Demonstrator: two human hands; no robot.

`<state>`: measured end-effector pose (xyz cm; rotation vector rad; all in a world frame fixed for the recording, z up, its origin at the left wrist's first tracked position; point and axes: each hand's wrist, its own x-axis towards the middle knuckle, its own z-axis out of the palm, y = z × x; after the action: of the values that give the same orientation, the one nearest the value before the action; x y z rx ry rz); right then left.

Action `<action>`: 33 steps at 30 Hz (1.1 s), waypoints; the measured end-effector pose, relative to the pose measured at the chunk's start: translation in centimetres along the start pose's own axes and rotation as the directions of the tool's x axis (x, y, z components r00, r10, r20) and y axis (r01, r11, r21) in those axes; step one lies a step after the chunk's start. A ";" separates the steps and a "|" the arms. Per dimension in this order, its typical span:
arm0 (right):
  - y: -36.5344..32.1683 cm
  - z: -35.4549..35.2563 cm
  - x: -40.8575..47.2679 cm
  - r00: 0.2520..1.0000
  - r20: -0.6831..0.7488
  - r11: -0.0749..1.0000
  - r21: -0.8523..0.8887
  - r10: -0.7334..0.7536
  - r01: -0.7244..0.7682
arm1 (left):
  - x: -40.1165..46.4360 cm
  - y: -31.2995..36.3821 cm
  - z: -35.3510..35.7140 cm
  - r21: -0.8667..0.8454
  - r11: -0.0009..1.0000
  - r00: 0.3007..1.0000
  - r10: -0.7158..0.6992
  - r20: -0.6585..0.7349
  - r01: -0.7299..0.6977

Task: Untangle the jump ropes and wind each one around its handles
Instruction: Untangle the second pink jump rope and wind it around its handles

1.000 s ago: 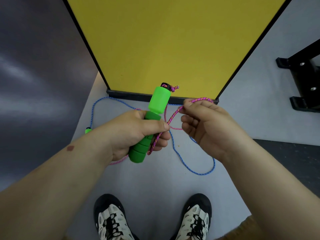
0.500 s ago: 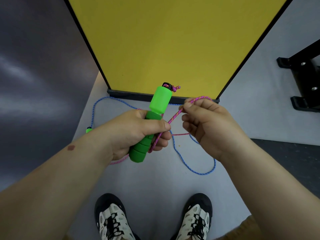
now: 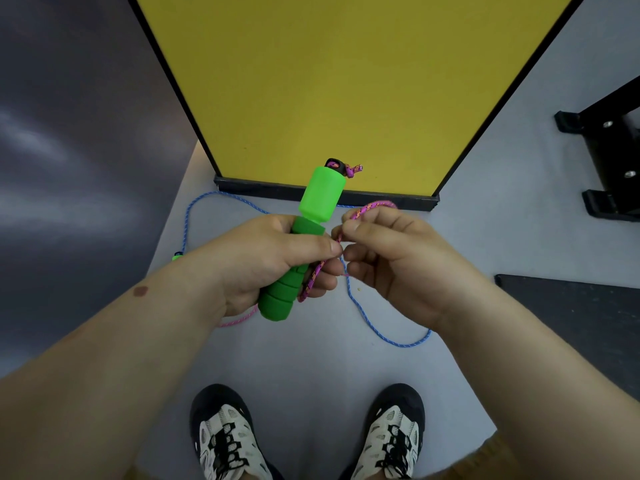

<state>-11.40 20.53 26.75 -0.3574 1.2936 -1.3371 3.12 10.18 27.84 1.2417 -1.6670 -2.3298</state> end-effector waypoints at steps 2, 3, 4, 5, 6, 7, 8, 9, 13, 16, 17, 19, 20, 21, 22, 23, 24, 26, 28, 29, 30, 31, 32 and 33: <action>0.2 0.2 0.0 1.000 0.010 0.999 -0.037 -0.013 0.013 | -0.1 0.1 0.0 0.016 1.000 1.000 -0.001 -0.002 0.001; 0.2 0.2 0.0 1.000 -0.006 0.999 -0.044 -0.027 0.026 | -0.1 0.1 0.0 0.022 1.000 1.000 -0.001 -0.002 0.001; 0.1 0.2 0.1 0.999 -0.030 0.998 -0.045 -0.043 0.042 | -0.1 0.1 0.0 0.022 1.000 1.000 -0.001 -0.003 0.001; 0.1 0.2 0.1 0.997 -0.053 0.998 -0.037 -0.059 0.057 | -0.1 0.1 0.0 0.022 1.000 1.000 -0.002 -0.006 0.003; 0.0 0.1 0.1 0.994 -0.076 0.997 -0.020 -0.074 0.072 | -0.1 0.1 -0.1 0.022 1.000 1.000 -0.004 -0.010 0.004; -0.1 -0.1 0.2 0.991 -0.103 0.996 0.001 -0.087 0.087 | -0.1 0.1 -0.1 0.024 1.000 1.000 -0.004 -0.012 0.004; -0.3 -0.2 0.3 0.986 -0.136 0.994 0.022 -0.099 0.103 | 0.0 0.0 -0.1 0.026 1.000 1.000 -0.003 -0.011 0.003; -0.5 -0.4 0.4 0.978 -0.176 0.992 0.042 -0.110 0.119 | 0.0 0.0 -0.2 0.027 1.000 1.000 -0.002 -0.009 0.002; -1.5 -1.4 0.7 0.936 -0.333 0.972 0.155 -0.117 0.177 | 0.2 -0.3 -0.3 0.058 0.998 1.000 -0.003 -0.016 0.004; -1.5 -1.7 0.8 0.924 -0.369 0.962 0.199 -0.101 0.185 | 0.2 -0.3 -0.3 0.057 0.998 1.000 -0.005 -0.012 0.006; -1.4 -1.6 0.8 0.928 -0.361 0.963 0.204 -0.091 0.174 | 0.2 -0.3 -0.3 0.052 0.999 1.000 -0.004 -0.009 0.005; -1.1 -1.4 0.8 0.949 -0.308 0.971 0.197 -0.071 0.136 | 0.3 -0.2 -0.2 0.049 0.999 1.000 0.000 -0.005 0.000; -0.9 -1.1 0.7 0.961 -0.268 0.976 0.185 -0.060 0.113 | 0.3 -0.2 -0.1 0.045 0.999 1.000 0.002 -0.003 -0.002; -0.8 -0.9 0.6 0.973 -0.225 0.982 0.167 -0.050 0.090 | 0.3 -0.2 -0.1 0.038 0.999 1.000 0.003 -0.002 -0.003; -0.6 -0.6 0.5 0.983 -0.179 0.988 0.143 -0.040 0.066 | 0.3 -0.2 -0.1 0.031 1.000 1.000 0.004 -0.004 -0.003; -0.3 -0.4 0.3 0.991 -0.133 0.993 0.112 -0.030 0.045 | 0.3 -0.2 -0.1 0.028 1.000 1.000 0.004 -0.005 -0.004; -0.1 -0.1 0.2 0.995 -0.094 0.997 0.075 -0.020 0.027 | 0.3 -0.2 -0.1 0.027 1.000 1.000 0.004 -0.007 -0.004; 0.2 0.1 0.0 0.999 -0.046 1.000 0.007 -0.011 0.011 | 0.3 -0.1 -0.2 0.017 1.000 1.000 0.005 -0.009 -0.005; 0.3 0.2 0.0 0.999 -0.040 1.000 -0.024 -0.021 0.020 | 0.3 -0.1 -0.3 0.003 1.000 1.000 0.007 -0.010 -0.007; 0.3 0.3 0.0 0.999 -0.043 0.999 -0.027 -0.030 0.029 | 0.3 -0.1 -0.4 0.004 1.000 1.000 0.008 -0.011 -0.008; 0.2 0.3 0.0 0.998 -0.049 0.999 -0.026 -0.042 0.041 | 0.3 -0.1 -0.4 0.009 1.000 1.000 0.008 -0.014 -0.008; 0.2 0.2 0.0 0.997 -0.060 0.998 -0.022 -0.056 0.054 | 0.3 -0.1 -0.5 0.010 1.000 1.000 0.008 -0.016 -0.008; 0.1 0.2 0.1 0.994 -0.080 0.998 -0.013 -0.069 0.068 | 0.3 -0.1 -0.5 0.008 1.000 1.000 0.007 -0.018 -0.007; 0.0 0.1 0.2 0.990 -0.111 0.997 0.002 -0.082 0.083 | 0.3 -0.1 -0.5 0.005 1.000 1.000 0.005 -0.019 -0.005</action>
<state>-11.39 20.38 26.69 -0.3387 1.3785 -1.4481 3.27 9.75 27.53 1.2552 -1.6689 -2.3048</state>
